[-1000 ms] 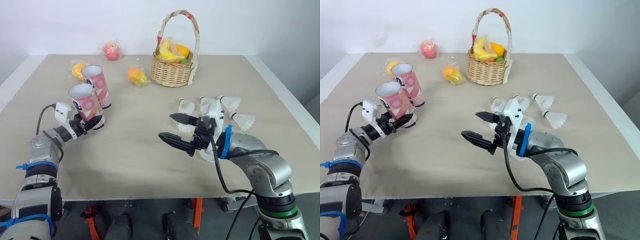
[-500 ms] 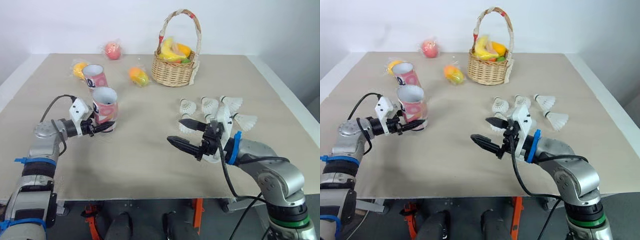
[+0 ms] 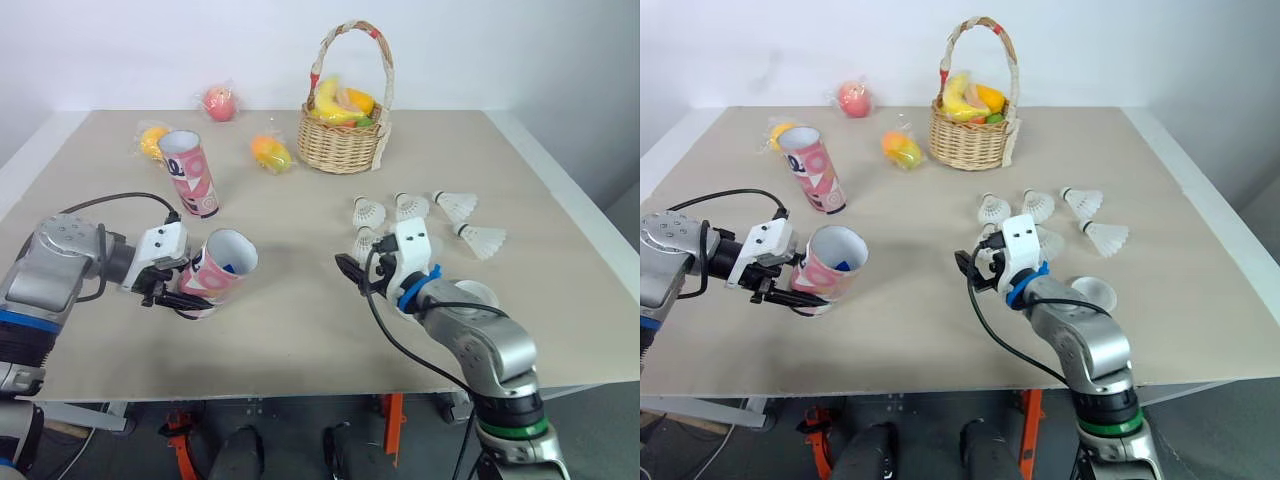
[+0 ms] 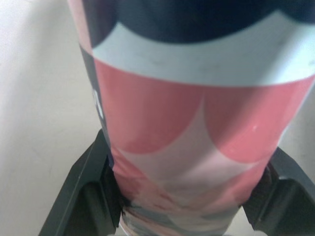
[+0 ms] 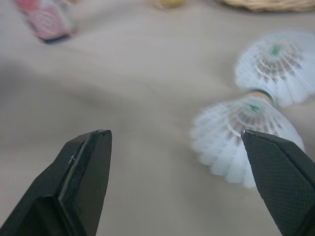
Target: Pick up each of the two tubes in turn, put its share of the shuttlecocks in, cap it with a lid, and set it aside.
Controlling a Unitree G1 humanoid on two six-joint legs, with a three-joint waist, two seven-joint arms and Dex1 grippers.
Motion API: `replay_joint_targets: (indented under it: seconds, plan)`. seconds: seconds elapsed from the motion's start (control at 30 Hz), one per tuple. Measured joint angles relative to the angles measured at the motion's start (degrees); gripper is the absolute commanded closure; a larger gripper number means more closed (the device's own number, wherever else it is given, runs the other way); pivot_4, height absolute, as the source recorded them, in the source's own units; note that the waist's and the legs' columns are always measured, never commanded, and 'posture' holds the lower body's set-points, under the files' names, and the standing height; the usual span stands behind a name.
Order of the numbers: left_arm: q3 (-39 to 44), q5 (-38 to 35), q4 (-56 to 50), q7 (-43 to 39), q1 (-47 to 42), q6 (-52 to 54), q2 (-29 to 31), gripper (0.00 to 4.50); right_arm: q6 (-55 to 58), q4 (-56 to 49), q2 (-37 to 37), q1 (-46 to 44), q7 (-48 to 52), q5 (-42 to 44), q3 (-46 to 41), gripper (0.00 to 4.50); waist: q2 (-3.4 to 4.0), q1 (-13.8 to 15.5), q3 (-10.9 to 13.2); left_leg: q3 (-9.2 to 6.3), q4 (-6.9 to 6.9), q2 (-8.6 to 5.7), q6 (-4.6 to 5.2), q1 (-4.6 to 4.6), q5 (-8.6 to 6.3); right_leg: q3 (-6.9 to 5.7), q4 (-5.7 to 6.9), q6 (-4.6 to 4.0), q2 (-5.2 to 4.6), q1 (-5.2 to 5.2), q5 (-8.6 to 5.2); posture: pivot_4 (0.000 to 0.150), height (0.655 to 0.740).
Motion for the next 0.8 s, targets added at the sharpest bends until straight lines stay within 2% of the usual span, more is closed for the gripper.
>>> replay_joint_targets:
  seconds: [0.2,0.5,0.53,0.57,0.6,0.63,0.67,0.8]
  plan:
    - [-0.4,1.1,-1.4,-0.3,0.4,-1.7,1.0,1.78,0.3,6.1,4.7,-3.8,-1.9,-2.9,1.0,0.0,0.02,-0.2,0.0,0.0,-0.14,0.09,0.0,0.07,0.0,-0.01,0.12,0.08,0.11,-0.1,0.04,0.15,0.74]
    - [0.0,1.2,-2.7,0.0,1.1,-1.6,1.0,1.78,-3.7,15.4,7.0,-7.7,-1.9,-8.7,1.8,0.0,0.02,-0.2,0.0,0.03,-0.15,0.08,0.0,0.11,0.0,0.01,0.21,0.04,0.1,-0.1,-0.02,0.15,0.74]
    - [0.2,1.1,-3.1,0.1,1.4,-1.4,1.0,1.82,-4.3,16.2,7.1,-8.3,-2.0,-9.8,1.9,0.49,0.02,-0.2,0.0,0.03,-0.16,0.08,0.0,0.11,0.0,0.01,0.21,0.05,0.09,-0.1,-0.04,0.15,0.74]
    - [0.2,1.1,-3.2,0.1,1.5,-1.4,1.0,1.82,-4.4,16.5,7.1,-8.5,-2.0,-10.1,1.9,0.63,0.02,-0.2,0.0,0.03,-0.16,0.07,0.0,0.1,0.0,0.01,0.21,0.06,0.09,-0.1,-0.05,0.15,0.74]
    - [0.4,1.1,-3.4,0.2,1.8,-1.4,1.0,1.82,-4.8,16.9,7.0,-8.7,-2.0,-11.1,2.3,1.17,0.02,-0.1,0.0,0.03,-0.16,0.07,0.0,0.11,0.0,0.01,0.21,0.07,0.09,-0.1,-0.05,0.15,0.74]
    - [0.5,1.1,-3.6,0.2,1.9,-1.4,1.0,1.82,-4.8,17.1,6.9,-8.8,-2.0,-11.5,2.6,1.4,0.02,-0.1,0.0,0.03,-0.18,0.06,0.0,0.11,0.0,0.02,0.22,0.07,0.08,-0.1,-0.06,0.15,0.74]
    - [0.8,1.0,-3.8,0.3,2.2,-1.3,1.0,1.82,-4.9,17.2,6.7,-8.7,-1.9,-12.5,3.5,2.02,0.03,-0.1,0.0,0.03,-0.19,0.06,0.0,0.11,0.0,0.02,0.21,0.06,0.08,-0.11,-0.07,0.15,0.74]
    - [1.1,0.8,-5.0,0.6,3.0,-0.9,1.0,1.82,-5.6,17.2,5.9,-8.7,-1.0,-15.0,5.4,3.96,0.03,-0.1,0.0,0.03,-0.19,0.04,0.0,0.11,0.0,0.02,0.22,0.06,0.07,-0.11,-0.08,0.15,0.74]
